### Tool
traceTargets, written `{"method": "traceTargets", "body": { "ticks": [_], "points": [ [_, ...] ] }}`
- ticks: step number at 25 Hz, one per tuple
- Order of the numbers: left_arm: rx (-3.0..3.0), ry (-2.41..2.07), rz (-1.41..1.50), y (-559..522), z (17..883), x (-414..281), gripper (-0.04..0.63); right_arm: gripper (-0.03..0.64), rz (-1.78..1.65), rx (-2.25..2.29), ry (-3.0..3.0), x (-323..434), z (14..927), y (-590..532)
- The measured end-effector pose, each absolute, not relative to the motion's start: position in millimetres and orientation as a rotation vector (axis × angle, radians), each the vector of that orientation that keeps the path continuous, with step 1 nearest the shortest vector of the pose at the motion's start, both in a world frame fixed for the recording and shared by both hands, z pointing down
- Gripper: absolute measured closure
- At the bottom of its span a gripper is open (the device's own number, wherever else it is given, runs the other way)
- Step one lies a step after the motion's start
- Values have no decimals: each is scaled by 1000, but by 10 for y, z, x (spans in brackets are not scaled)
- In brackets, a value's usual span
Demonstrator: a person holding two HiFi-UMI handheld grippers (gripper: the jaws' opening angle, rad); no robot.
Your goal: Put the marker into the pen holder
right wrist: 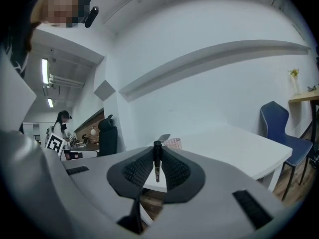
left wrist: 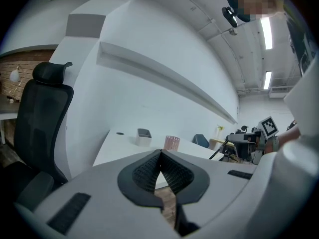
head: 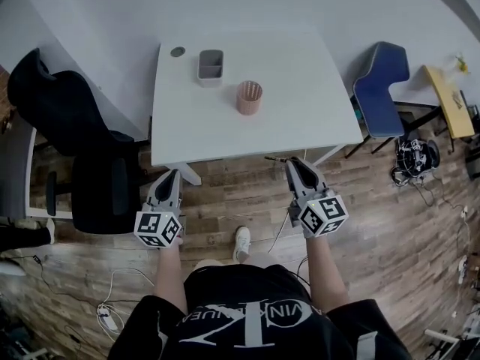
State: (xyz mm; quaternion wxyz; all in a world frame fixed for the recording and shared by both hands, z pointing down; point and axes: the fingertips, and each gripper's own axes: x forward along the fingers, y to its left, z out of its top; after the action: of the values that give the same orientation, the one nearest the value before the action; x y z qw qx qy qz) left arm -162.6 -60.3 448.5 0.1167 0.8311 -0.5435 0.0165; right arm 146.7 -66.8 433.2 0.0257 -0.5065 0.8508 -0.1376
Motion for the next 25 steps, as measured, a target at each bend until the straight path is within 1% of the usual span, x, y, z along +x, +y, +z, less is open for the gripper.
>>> {"method": "traceTargets", "body": {
  "ticks": [7,16,25],
  "points": [
    [2435,-1618,55,-840,4494,-1477,581,558,-432,-1487,2645,1478,4382,-967],
    [2449,-1568,101,-1058,4621,-1289,581,557,-476,-1511,2593,1671,4511,-1120],
    [2495,-1494,83,-1648,4656,-1019,581,557,-465,-1533,2566,1799,4456,-1434]
  ]
}}
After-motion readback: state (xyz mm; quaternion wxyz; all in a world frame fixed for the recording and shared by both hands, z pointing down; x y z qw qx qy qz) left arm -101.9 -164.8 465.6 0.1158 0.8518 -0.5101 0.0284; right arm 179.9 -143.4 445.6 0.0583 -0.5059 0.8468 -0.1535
